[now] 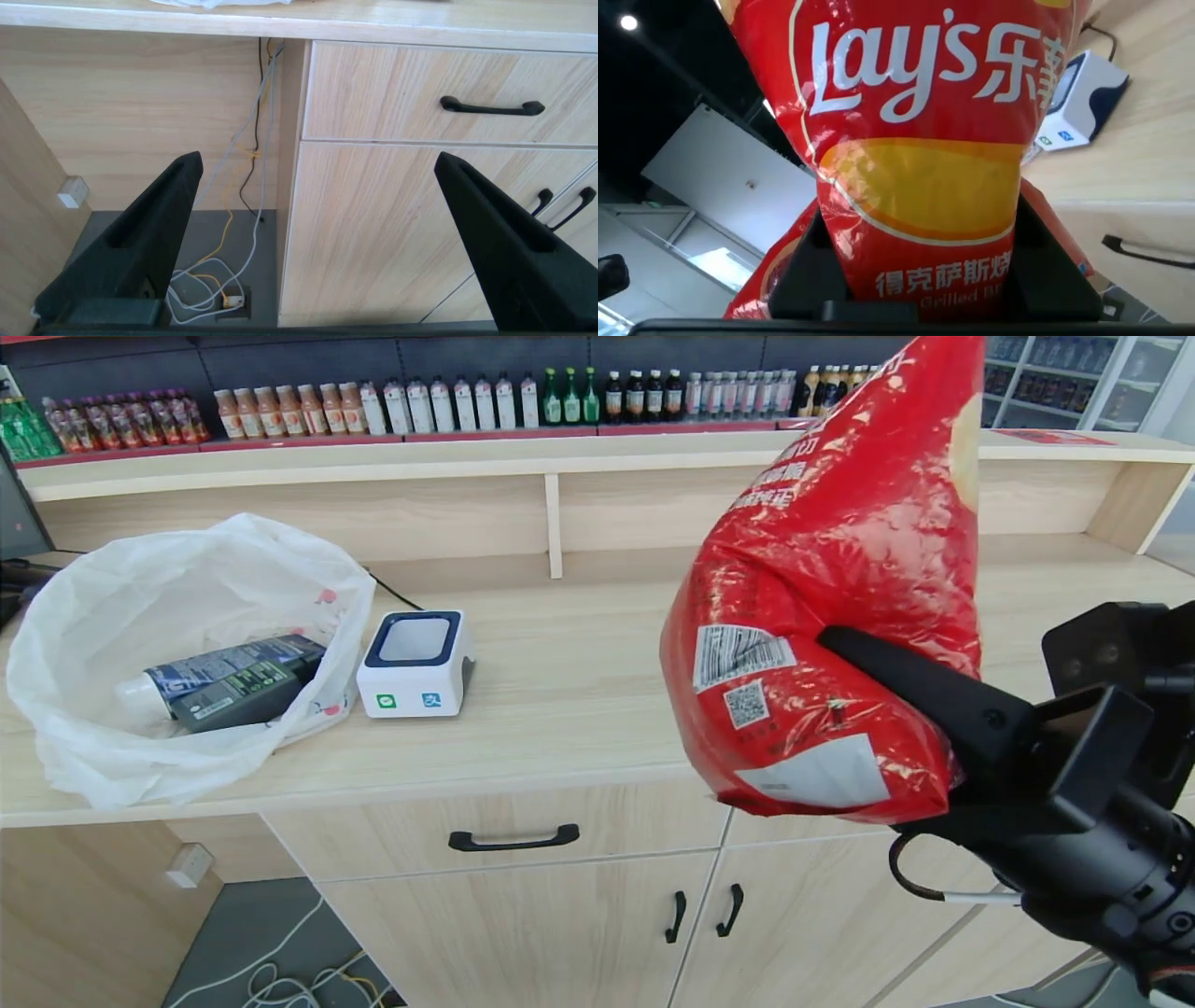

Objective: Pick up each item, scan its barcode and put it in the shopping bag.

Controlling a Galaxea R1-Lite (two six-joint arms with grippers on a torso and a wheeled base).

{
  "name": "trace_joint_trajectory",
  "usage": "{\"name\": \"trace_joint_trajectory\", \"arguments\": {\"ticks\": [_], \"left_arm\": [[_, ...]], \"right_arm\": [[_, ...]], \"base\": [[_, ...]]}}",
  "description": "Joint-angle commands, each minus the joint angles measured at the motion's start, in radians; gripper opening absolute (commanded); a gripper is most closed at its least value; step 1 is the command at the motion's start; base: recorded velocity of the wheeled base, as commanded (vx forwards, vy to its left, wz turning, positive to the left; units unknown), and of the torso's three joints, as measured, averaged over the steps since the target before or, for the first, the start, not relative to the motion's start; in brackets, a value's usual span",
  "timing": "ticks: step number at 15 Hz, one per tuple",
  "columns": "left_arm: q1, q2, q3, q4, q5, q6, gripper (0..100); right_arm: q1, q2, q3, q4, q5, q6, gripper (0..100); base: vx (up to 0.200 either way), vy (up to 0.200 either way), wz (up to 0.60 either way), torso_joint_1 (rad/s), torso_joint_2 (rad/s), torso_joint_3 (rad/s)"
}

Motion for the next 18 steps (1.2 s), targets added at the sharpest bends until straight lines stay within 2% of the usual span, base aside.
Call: {"name": "trace_joint_trajectory", "arguments": {"ticks": [1, 5, 9, 18], "left_arm": [[0.000, 0.000, 0.000, 0.000, 0.000, -0.001, 100], [0.000, 0.000, 0.000, 0.000, 0.000, -0.001, 100], [0.000, 0.000, 0.000, 0.000, 0.000, -0.001, 100], [0.000, 0.000, 0.000, 0.000, 0.000, -0.001, 100]], "right_arm": [[0.010, 0.019, 0.012, -0.002, 0.001, 0.007, 0], [0.016, 0.025, 0.060, -0.002, 0.001, 0.027, 0], [0.025, 0.004, 0.178, -0.002, 0.001, -0.069, 0], [0.021, 0.015, 0.130, -0.002, 0.001, -0.071, 0]], "base": [[0.000, 0.000, 0.00, 0.000, 0.00, 0.000], [0.000, 0.000, 0.00, 0.000, 0.00, 0.000], [0.000, 0.000, 0.00, 0.000, 0.00, 0.000], [0.000, 0.000, 0.00, 0.000, 0.00, 0.000]]}}
